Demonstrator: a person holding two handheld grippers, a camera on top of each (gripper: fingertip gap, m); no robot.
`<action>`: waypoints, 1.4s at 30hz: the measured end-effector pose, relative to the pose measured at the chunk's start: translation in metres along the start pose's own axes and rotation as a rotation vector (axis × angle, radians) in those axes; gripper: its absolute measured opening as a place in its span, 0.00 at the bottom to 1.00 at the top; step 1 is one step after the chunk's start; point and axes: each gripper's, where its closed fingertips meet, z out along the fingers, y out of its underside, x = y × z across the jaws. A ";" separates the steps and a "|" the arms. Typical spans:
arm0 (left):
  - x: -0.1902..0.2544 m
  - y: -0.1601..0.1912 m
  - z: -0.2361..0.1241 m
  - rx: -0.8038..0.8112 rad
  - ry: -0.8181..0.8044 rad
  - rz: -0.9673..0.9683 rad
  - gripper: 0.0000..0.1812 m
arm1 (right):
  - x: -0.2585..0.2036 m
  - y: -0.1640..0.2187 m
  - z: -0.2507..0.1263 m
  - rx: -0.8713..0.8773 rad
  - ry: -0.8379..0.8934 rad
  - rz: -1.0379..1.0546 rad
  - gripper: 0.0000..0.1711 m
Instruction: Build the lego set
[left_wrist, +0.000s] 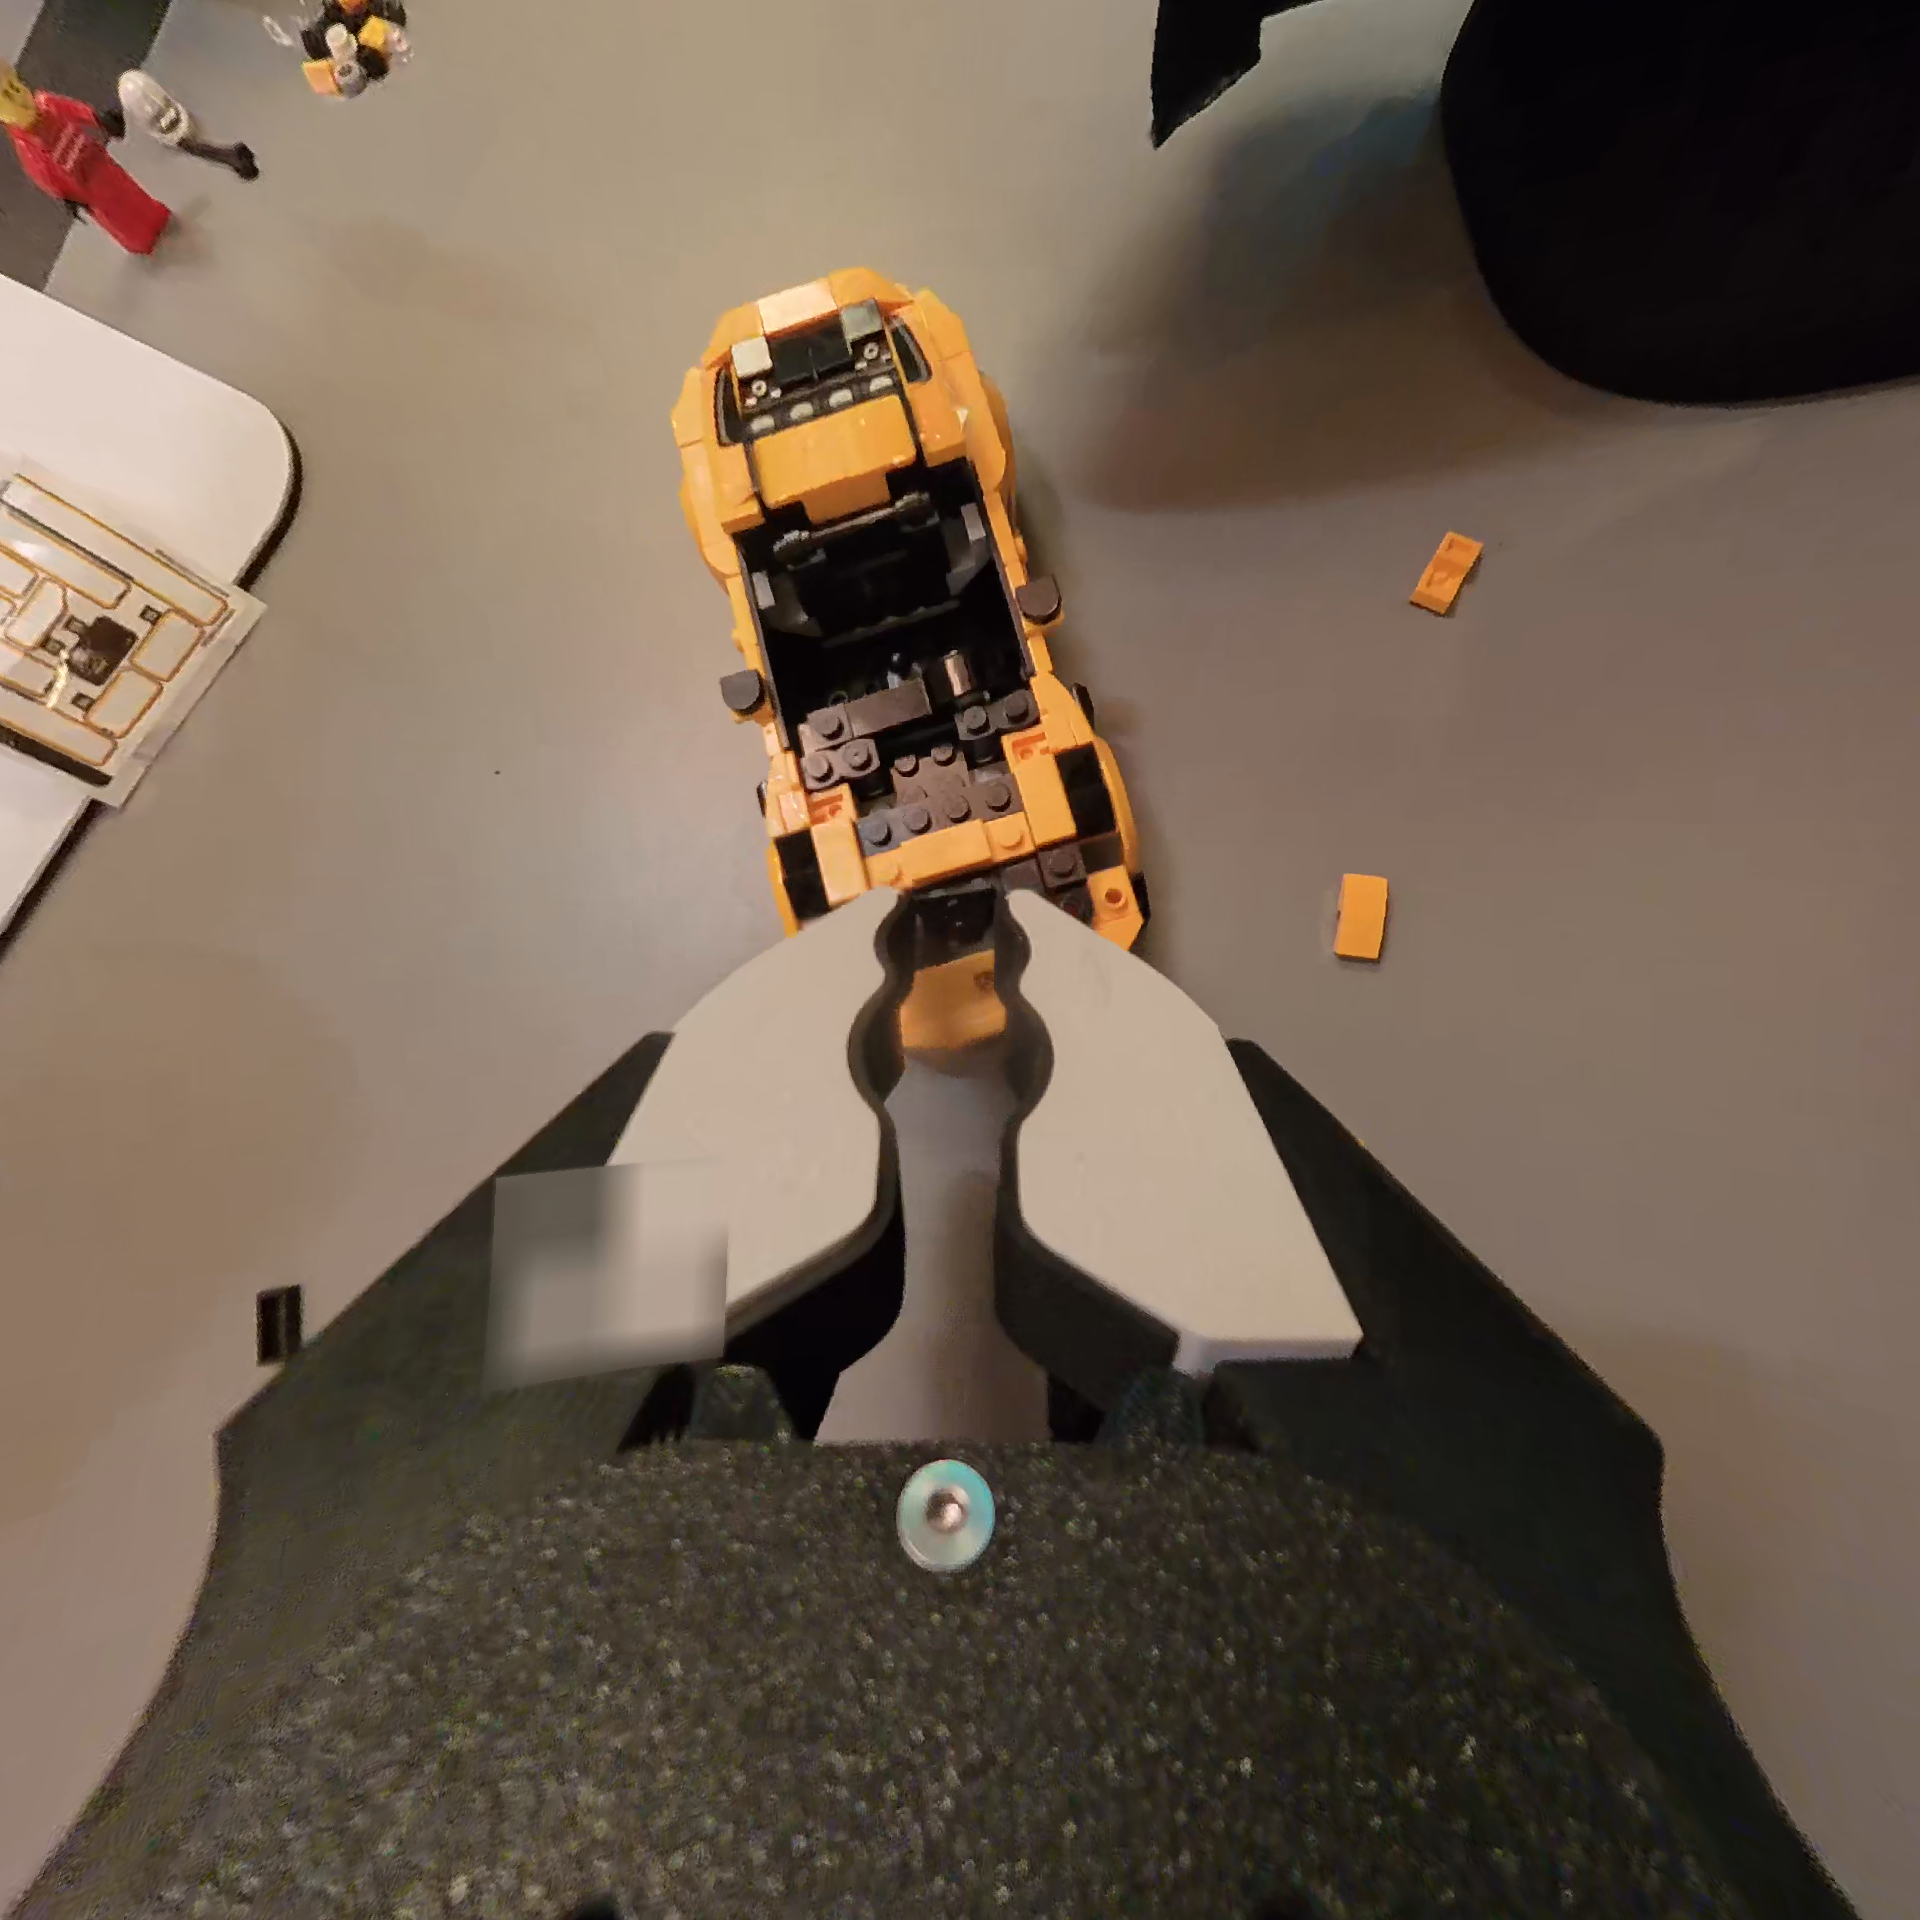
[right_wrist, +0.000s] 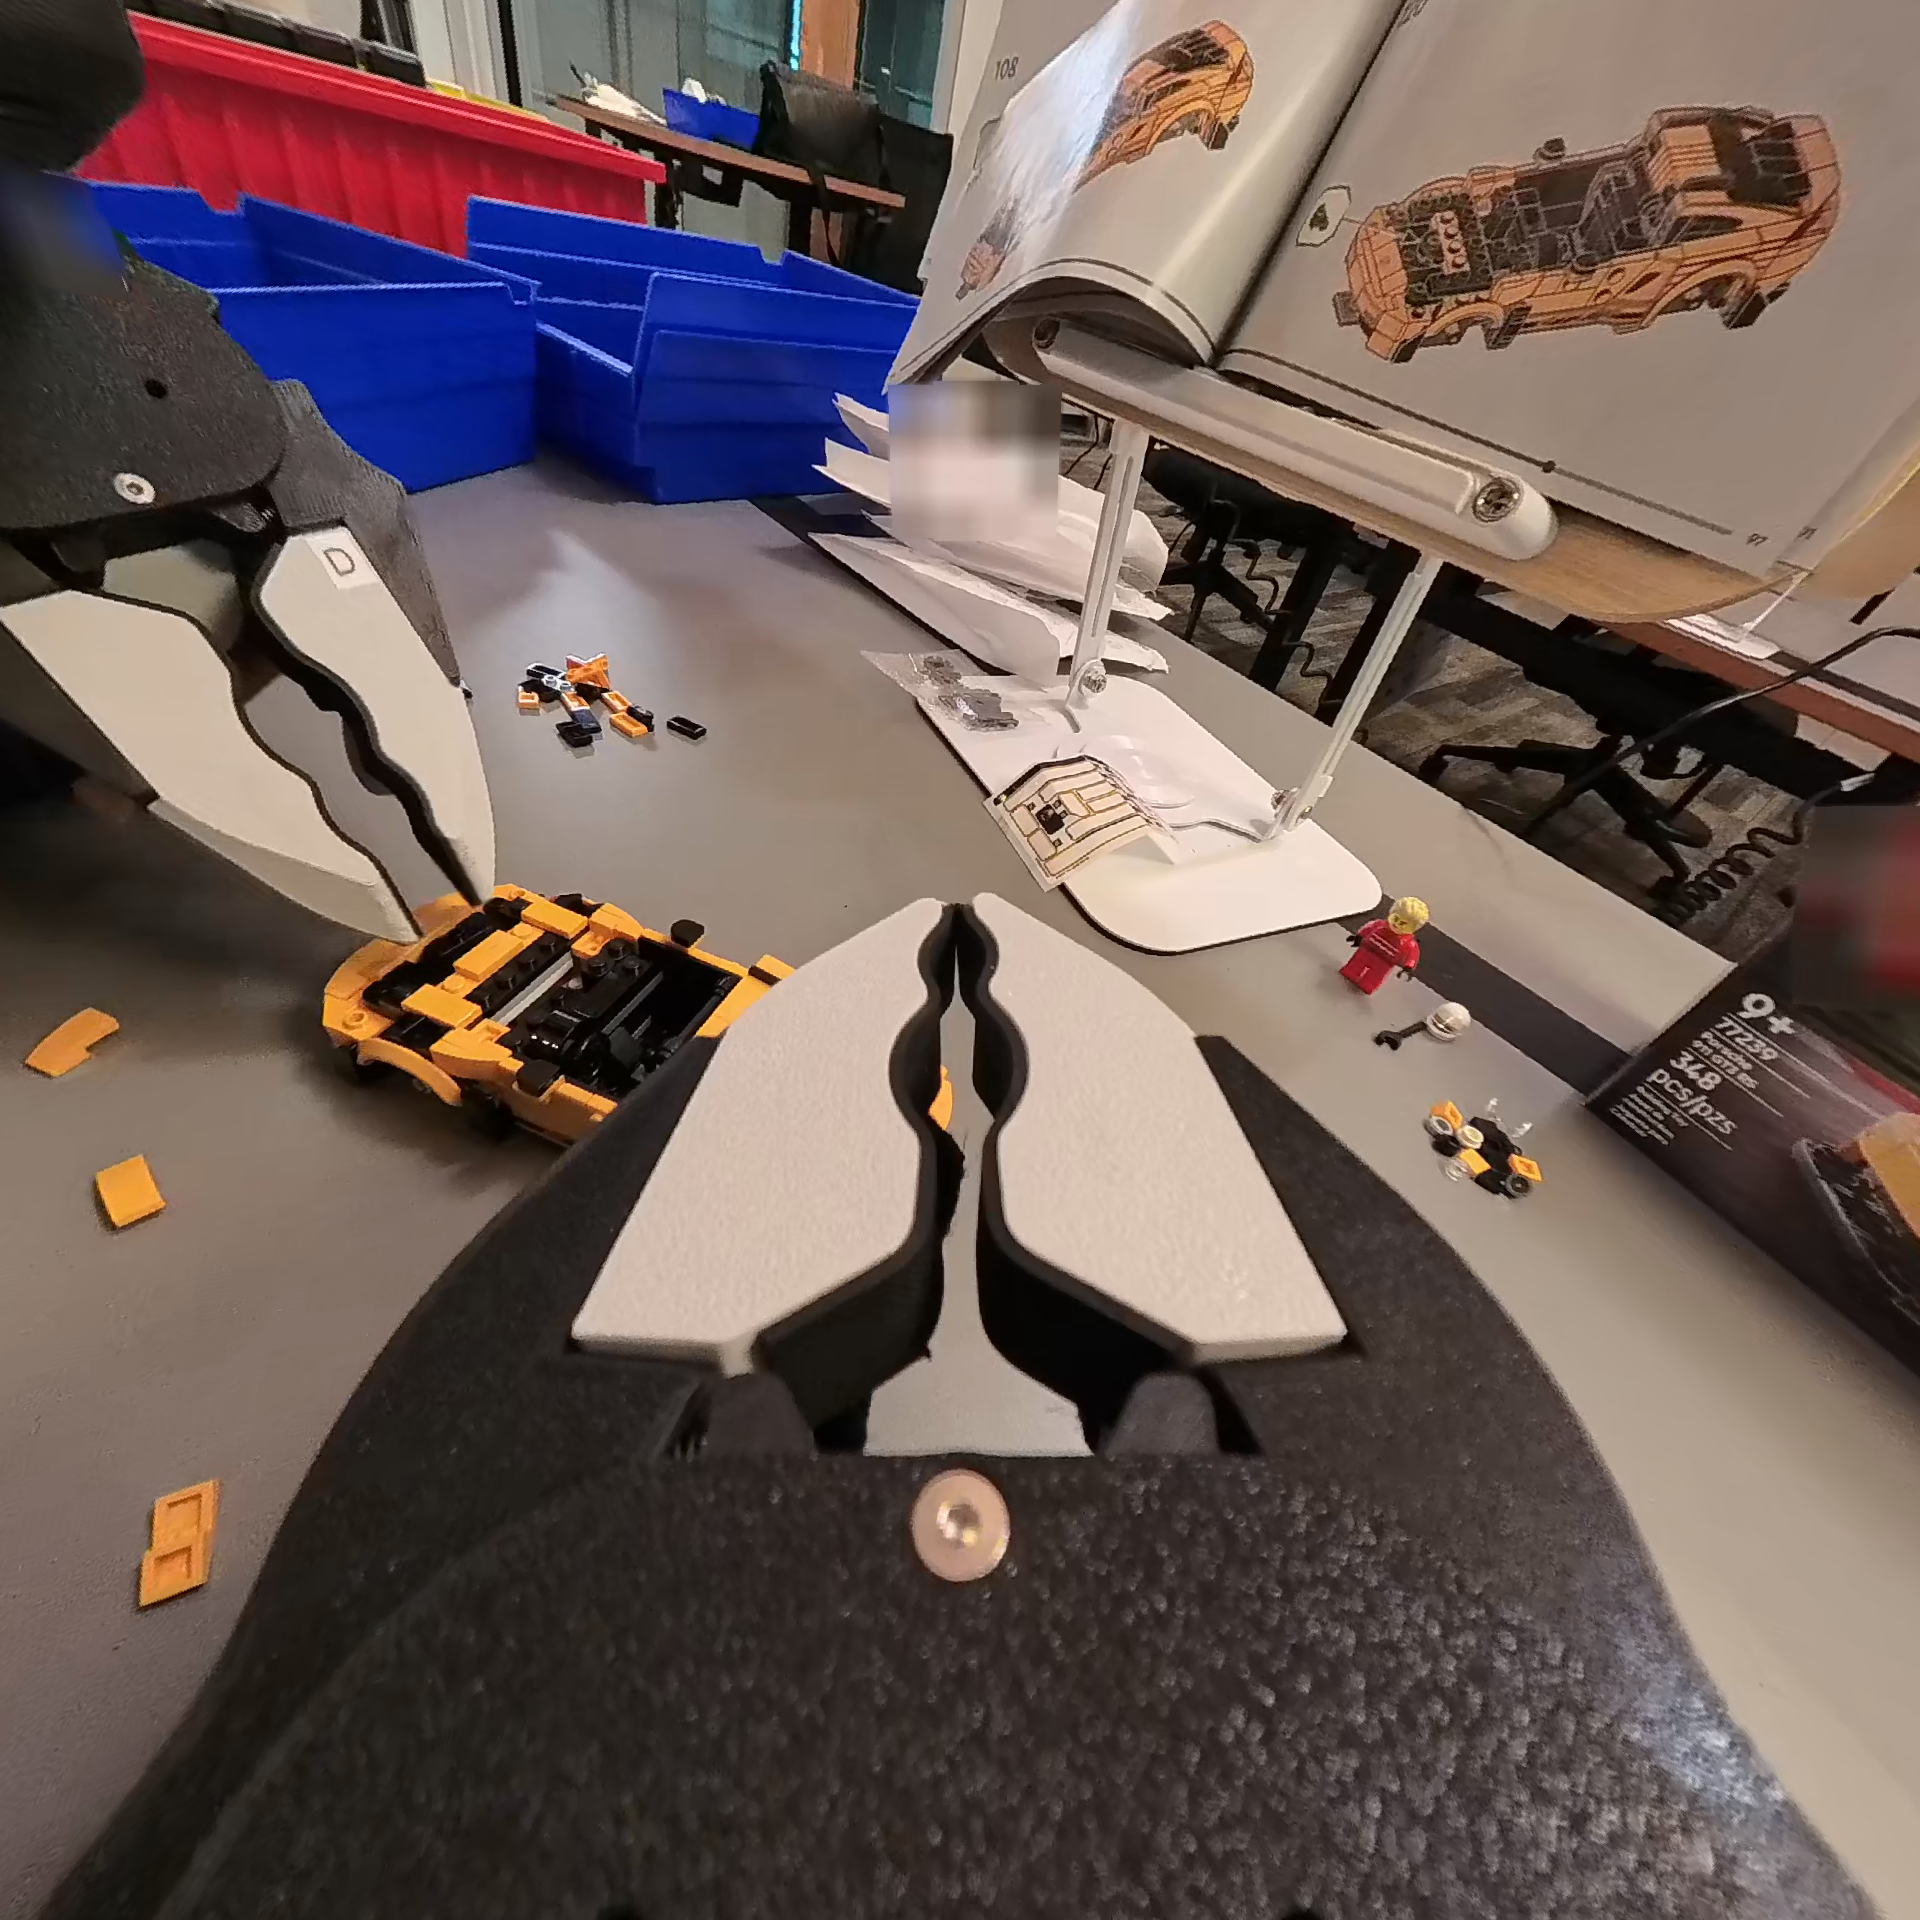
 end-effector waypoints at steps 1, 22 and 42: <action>0.000 0.002 0.000 -0.008 0.004 -0.008 0.08 | 0.000 0.000 0.000 0.000 0.000 -0.001 0.00; 0.001 0.002 0.007 -0.022 0.028 -0.071 0.04 | 0.000 0.000 0.000 0.000 0.000 -0.001 0.00; -0.002 -0.002 0.004 0.008 0.020 -0.088 0.06 | -0.001 0.001 0.001 -0.002 -0.005 0.003 0.00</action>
